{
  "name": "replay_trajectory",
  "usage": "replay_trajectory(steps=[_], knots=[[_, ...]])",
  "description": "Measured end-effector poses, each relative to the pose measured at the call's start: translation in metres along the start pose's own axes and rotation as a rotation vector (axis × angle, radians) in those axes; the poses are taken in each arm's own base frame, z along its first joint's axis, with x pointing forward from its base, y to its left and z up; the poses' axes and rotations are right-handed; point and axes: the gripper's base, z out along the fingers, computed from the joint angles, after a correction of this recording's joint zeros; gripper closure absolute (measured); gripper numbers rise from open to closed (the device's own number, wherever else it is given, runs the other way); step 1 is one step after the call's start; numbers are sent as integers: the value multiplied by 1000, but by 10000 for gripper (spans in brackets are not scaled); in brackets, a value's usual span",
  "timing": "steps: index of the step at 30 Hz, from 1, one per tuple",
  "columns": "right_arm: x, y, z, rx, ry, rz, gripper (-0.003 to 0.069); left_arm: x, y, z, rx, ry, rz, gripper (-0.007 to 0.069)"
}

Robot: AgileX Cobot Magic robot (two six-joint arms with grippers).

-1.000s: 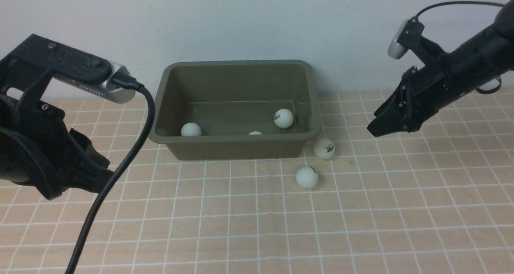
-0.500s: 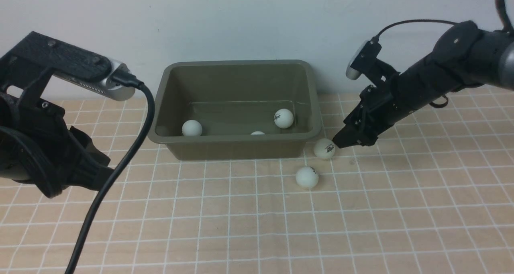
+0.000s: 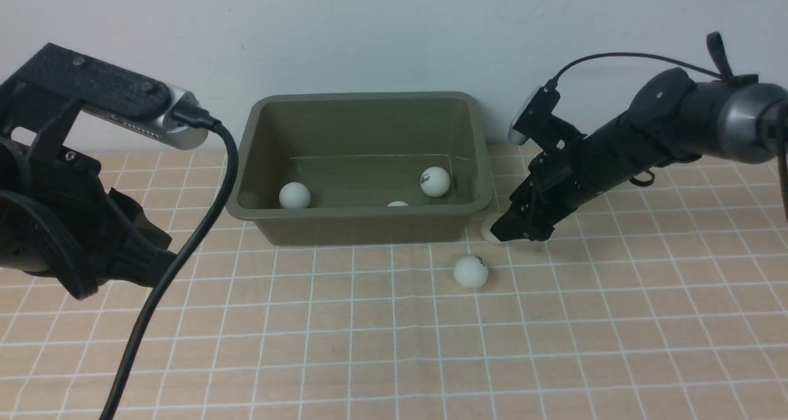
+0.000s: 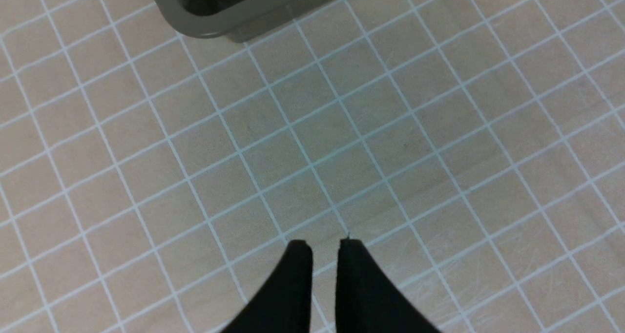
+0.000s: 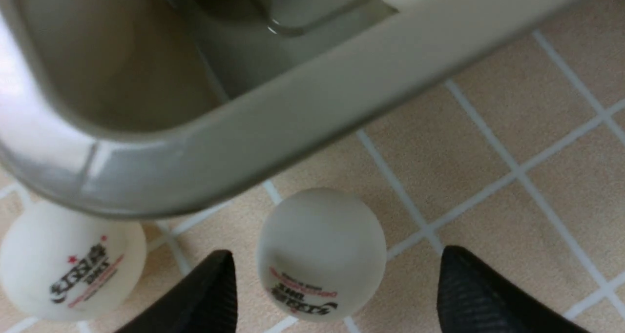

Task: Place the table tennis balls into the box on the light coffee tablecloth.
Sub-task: 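Reach for and grasp a ping pong ball on the table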

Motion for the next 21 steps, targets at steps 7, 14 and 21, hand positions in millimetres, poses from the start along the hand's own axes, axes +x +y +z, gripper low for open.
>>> replay_trajectory(steps=[7,14,21], knots=[[-2,-1,4,-2,-40,-3,160,-1,0,0,-2,-10,-1,600],[-3,-2,4,9,-55,2,160,-2,0,0,-2,-17,-1,600],[2,-3,12,-1,-45,12,160,-2,-1,0,6,-19,-7,600]])
